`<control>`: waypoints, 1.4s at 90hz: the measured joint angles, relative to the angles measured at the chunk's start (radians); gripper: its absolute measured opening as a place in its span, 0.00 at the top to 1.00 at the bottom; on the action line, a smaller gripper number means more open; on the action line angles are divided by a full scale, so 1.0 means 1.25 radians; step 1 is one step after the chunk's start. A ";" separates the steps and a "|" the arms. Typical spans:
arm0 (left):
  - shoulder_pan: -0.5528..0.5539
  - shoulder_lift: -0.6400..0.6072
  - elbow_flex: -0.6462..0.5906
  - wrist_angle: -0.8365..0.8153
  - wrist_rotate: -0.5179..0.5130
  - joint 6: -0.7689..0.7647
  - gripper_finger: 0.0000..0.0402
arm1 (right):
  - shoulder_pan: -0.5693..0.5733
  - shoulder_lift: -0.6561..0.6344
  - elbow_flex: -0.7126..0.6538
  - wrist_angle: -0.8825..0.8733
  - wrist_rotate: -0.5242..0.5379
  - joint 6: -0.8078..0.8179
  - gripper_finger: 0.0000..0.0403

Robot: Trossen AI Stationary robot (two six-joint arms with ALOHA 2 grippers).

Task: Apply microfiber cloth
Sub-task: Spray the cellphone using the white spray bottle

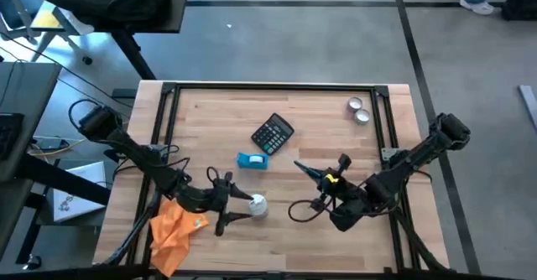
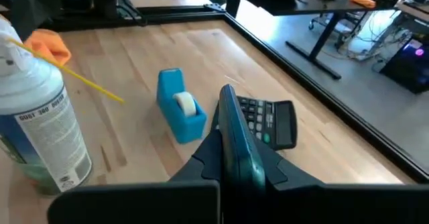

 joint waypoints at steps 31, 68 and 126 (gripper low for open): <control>-0.025 0.036 0.000 0.115 0.022 0.001 0.43 | 0.000 0.000 0.000 -0.014 -0.014 0.000 1.00; -0.048 0.058 0.071 0.017 0.034 0.023 0.43 | 0.000 0.000 0.000 -0.015 -0.037 0.000 1.00; -0.093 0.021 0.073 -0.078 -0.153 -0.018 0.37 | -0.010 0.000 0.000 -0.017 -0.055 0.009 1.00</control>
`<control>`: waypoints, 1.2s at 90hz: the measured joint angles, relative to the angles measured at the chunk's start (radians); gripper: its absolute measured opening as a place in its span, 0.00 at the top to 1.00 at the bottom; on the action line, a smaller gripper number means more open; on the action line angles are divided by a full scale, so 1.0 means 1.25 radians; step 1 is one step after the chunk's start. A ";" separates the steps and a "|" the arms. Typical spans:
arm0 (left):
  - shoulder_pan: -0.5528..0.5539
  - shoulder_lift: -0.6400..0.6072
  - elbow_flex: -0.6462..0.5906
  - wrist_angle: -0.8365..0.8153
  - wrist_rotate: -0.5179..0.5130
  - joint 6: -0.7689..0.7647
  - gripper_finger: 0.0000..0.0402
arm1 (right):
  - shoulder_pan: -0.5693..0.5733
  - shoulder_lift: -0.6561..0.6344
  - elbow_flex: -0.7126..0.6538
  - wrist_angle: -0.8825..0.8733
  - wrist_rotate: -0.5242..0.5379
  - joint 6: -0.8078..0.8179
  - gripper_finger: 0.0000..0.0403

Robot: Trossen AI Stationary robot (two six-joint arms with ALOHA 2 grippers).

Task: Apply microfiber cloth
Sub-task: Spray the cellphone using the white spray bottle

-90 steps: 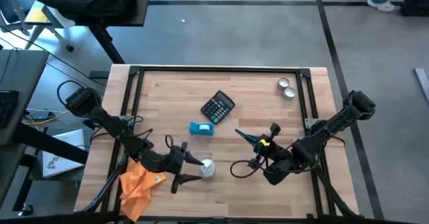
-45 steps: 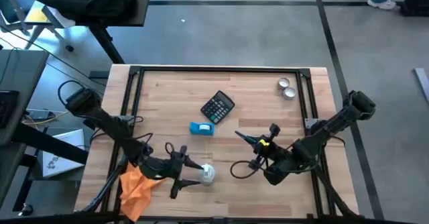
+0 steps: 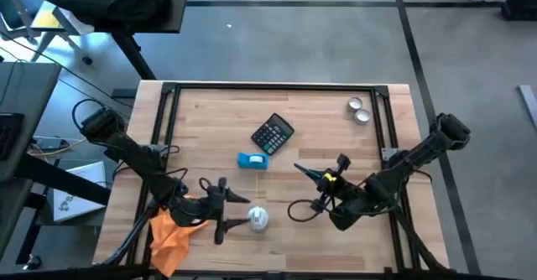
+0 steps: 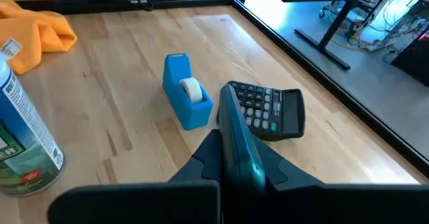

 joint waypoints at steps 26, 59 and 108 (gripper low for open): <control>0.003 0.060 0.000 0.048 -0.002 0.001 0.24 | -0.009 0.000 0.000 0.014 -0.011 0.019 1.00; 0.007 0.083 0.000 0.120 -0.009 0.069 0.11 | -0.009 0.000 0.000 0.012 -0.017 0.018 1.00; 0.029 0.156 0.000 0.199 -0.045 0.084 0.11 | -0.008 0.000 0.000 0.012 -0.022 0.015 1.00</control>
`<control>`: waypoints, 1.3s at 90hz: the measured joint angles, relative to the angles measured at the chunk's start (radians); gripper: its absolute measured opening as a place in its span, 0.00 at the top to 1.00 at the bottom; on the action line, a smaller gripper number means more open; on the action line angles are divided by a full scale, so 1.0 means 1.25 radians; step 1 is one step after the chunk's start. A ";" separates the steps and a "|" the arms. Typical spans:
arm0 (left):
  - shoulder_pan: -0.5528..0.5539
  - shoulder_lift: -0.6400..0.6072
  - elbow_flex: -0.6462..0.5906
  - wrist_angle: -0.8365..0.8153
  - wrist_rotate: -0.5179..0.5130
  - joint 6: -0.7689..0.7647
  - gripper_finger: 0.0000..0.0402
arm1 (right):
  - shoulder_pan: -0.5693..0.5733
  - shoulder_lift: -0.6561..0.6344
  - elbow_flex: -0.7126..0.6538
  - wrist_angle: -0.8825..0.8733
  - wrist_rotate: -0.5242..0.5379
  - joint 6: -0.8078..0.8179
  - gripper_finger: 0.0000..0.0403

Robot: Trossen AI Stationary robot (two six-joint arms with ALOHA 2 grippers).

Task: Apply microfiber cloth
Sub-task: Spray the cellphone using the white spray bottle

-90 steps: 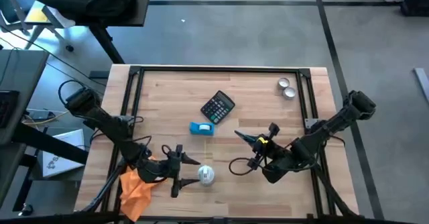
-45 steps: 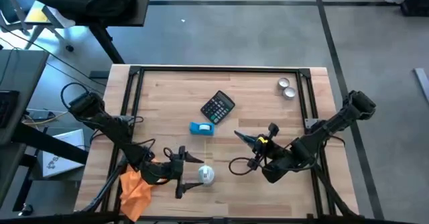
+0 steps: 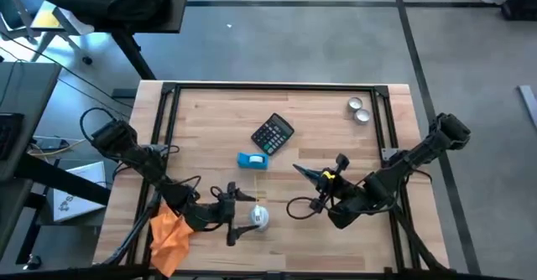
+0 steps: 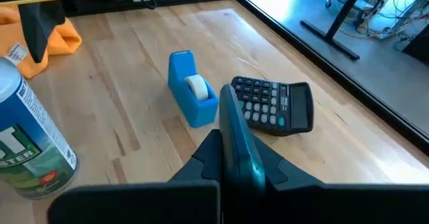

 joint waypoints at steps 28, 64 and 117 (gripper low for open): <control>-0.008 0.040 0.003 0.064 -0.066 -0.001 0.11 | 0.000 0.000 0.000 0.000 -0.001 0.000 1.00; -0.013 0.120 0.094 0.071 -0.131 0.078 0.11 | 0.000 0.000 0.000 0.006 -0.014 -0.005 1.00; -0.019 0.121 0.094 0.046 -0.129 0.022 0.13 | -0.225 -0.003 0.000 0.515 -0.307 -0.654 1.00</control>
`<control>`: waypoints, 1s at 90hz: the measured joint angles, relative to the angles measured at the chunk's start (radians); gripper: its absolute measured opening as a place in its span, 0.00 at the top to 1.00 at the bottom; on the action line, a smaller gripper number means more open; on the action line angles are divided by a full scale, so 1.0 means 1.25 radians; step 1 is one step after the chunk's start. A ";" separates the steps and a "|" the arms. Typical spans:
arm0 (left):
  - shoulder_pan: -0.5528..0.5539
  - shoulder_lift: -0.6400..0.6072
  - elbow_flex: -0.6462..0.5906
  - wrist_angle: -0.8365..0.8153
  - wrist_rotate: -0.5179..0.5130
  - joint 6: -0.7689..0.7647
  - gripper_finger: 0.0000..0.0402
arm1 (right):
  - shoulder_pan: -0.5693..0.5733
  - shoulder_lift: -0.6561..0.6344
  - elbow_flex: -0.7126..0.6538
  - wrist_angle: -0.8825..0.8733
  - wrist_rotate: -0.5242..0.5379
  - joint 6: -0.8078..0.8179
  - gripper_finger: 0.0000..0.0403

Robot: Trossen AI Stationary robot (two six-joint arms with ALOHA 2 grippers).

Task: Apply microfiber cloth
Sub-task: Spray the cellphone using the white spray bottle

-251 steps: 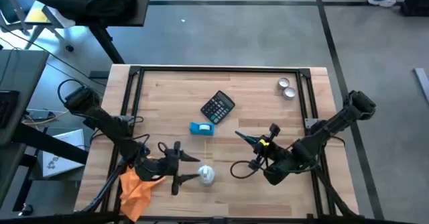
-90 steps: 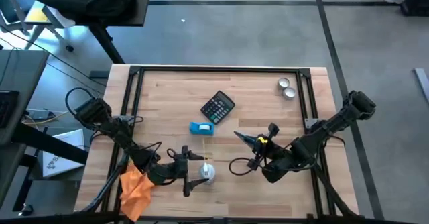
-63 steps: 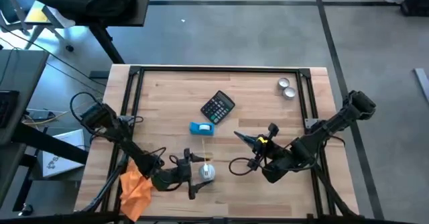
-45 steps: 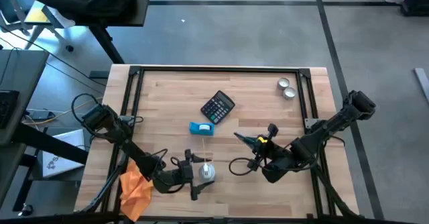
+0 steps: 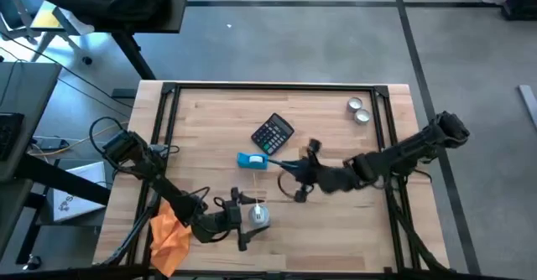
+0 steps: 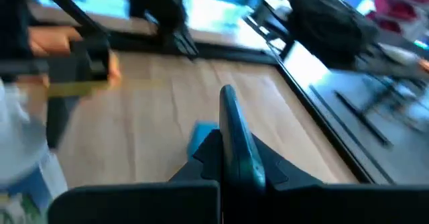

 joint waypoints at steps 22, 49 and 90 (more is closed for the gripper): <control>0.000 0.000 0.000 -0.002 0.001 -0.043 0.17 | -0.109 0.002 0.000 0.118 -0.253 -0.047 1.00; 0.002 -0.003 0.001 -0.013 0.011 -0.037 0.46 | -0.137 0.012 0.000 0.191 -0.371 -0.098 1.00; 0.001 -0.002 0.001 -0.017 0.054 -0.023 0.48 | -0.148 0.089 0.000 0.291 -0.408 -0.123 1.00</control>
